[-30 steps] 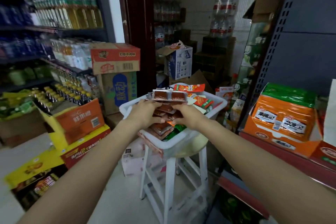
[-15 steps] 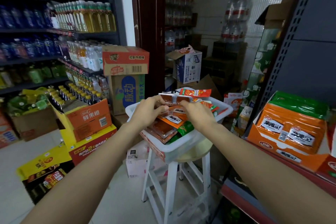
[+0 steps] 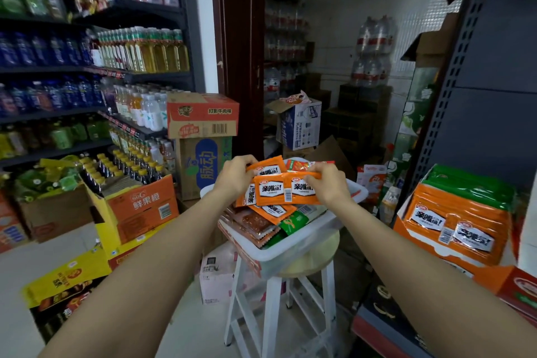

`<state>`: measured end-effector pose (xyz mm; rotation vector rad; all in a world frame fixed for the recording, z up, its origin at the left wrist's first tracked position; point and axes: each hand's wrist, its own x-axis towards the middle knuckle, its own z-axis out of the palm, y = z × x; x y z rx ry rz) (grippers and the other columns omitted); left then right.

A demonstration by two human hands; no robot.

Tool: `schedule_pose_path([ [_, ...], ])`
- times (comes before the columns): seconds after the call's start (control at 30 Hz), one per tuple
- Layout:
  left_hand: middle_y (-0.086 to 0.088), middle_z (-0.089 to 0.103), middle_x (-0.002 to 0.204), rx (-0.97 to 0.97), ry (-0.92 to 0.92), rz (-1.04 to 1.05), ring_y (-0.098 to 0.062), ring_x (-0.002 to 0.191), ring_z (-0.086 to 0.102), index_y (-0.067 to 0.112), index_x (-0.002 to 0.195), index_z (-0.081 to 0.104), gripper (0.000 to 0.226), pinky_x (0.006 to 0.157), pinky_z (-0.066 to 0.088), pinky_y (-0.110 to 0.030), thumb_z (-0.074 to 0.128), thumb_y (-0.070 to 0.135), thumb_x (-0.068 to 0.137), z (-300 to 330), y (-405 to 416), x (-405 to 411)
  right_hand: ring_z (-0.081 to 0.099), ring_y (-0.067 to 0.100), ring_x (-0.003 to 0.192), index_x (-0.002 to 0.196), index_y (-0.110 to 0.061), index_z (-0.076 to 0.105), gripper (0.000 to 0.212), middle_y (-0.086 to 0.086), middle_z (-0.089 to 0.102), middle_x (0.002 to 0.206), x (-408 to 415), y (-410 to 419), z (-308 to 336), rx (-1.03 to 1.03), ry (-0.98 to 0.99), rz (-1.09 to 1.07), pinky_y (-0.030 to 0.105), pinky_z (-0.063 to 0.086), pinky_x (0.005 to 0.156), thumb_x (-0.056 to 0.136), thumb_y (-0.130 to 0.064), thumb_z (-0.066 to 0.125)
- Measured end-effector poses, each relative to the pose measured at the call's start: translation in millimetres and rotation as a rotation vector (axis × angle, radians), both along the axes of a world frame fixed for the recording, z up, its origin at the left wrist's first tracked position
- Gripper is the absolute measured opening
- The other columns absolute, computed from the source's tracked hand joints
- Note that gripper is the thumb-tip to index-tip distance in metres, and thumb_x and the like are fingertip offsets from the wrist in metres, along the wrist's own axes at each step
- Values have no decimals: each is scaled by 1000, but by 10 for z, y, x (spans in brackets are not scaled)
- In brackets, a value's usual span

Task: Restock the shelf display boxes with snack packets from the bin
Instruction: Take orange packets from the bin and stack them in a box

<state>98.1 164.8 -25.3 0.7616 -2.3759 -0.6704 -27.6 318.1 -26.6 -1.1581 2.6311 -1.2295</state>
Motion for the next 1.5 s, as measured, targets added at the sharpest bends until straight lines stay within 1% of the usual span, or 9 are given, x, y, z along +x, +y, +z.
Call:
schedule_pose_path([
  [0.13, -8, 66, 81, 11, 126, 70, -26, 71, 60, 21, 92, 56, 10, 65, 51, -43, 49, 14, 97, 46, 50, -80, 58, 16, 88, 107, -12, 57, 15, 2, 57, 95, -30, 107, -2, -100, -19, -38, 29, 47, 70, 96, -20, 51],
  [0.33, 6, 60, 77, 74, 478, 79, -11, 66, 55, 13, 98, 57, 7, 54, 40, -17, 51, 15, 96, 292, 382, -134, 53, 13, 77, 92, -12, 55, 6, 3, 57, 89, -151, 353, 161, -310, -74, -62, 21, 35, 55, 95, -14, 51],
  [0.53, -8, 66, 89, 677, 654, -49, -27, 84, 63, 16, 86, 54, 13, 82, 53, -46, 54, 5, 91, 344, 833, -238, 49, 10, 60, 66, -12, 50, 22, 0, 51, 64, -141, 755, 426, -404, -155, -93, 27, 36, 54, 84, -8, 62],
  [0.63, -13, 65, 91, 977, 694, -151, -23, 76, 64, 12, 89, 52, 12, 68, 58, -40, 51, 0, 92, 337, 1145, -298, 41, 12, 56, 60, -14, 44, 30, 2, 44, 58, -100, 1011, 582, -467, -185, -103, 25, 34, 55, 79, -3, 65],
  [0.93, -15, 63, 88, 1155, 572, -301, -24, 73, 60, 1, 115, 52, 25, 65, 54, -38, 37, -3, 96, 462, 2050, -281, 55, 19, 62, 90, -17, 52, 26, 4, 63, 78, 155, 2101, 767, -630, -316, -27, 26, 39, 48, 82, 8, 53],
  [1.03, -21, 62, 114, 1272, 542, -418, -32, 99, 62, 0, 125, 49, 31, 88, 46, -49, 32, 3, 99, 554, 2345, -282, 66, 10, 62, 112, -21, 56, 41, 6, 70, 95, 186, 2422, 767, -585, -343, 27, 23, 48, 44, 86, 11, 51],
  [1.17, -24, 57, 125, 1336, 507, -543, -37, 117, 55, 1, 117, 50, 26, 88, 44, -52, 31, 6, 101, 640, 2627, -344, 68, 9, 71, 122, -28, 56, 42, 2, 69, 98, 184, 2683, 749, -462, -317, -22, 24, 53, 49, 89, -3, 60],
  [1.3, -17, 66, 108, 1182, 392, -578, -27, 97, 65, 3, 119, 52, 27, 79, 52, -45, 34, 13, 101, 664, 2667, -419, 68, 12, 77, 101, -20, 69, 20, 4, 71, 100, 111, 2887, 850, -322, -90, -122, 28, 56, 62, 81, -16, 72],
  [1.5, -9, 70, 93, 885, 235, -570, -22, 82, 68, 13, 106, 61, 24, 71, 55, -35, 38, 17, 101, 665, 2566, -451, 61, 16, 104, 110, -22, 70, 29, 2, 68, 111, 92, 3041, 1144, 135, 291, -93, 26, 47, 78, 81, -17, 72],
])
